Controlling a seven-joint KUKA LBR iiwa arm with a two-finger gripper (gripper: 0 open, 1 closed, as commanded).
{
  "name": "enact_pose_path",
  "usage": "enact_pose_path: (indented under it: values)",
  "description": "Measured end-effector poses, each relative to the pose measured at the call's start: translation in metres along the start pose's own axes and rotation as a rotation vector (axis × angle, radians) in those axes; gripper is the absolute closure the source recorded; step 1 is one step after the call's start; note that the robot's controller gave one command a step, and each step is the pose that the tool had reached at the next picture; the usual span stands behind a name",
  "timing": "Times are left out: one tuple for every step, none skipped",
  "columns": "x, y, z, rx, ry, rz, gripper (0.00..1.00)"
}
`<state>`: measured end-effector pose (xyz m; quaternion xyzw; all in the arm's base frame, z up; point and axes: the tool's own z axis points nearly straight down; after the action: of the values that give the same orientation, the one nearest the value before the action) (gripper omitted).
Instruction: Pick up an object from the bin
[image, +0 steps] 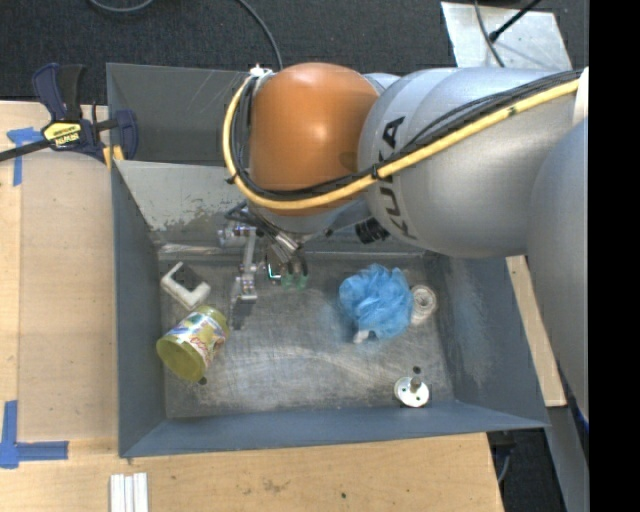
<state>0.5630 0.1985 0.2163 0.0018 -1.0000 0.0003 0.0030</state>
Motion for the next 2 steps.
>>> enact_pose_path:
  values:
    - [-0.002,-0.001,-0.005,-0.002,-0.009,0.004,0.0]
    - [-0.015,0.022,0.064,-0.004,-0.013,0.026,0.0]
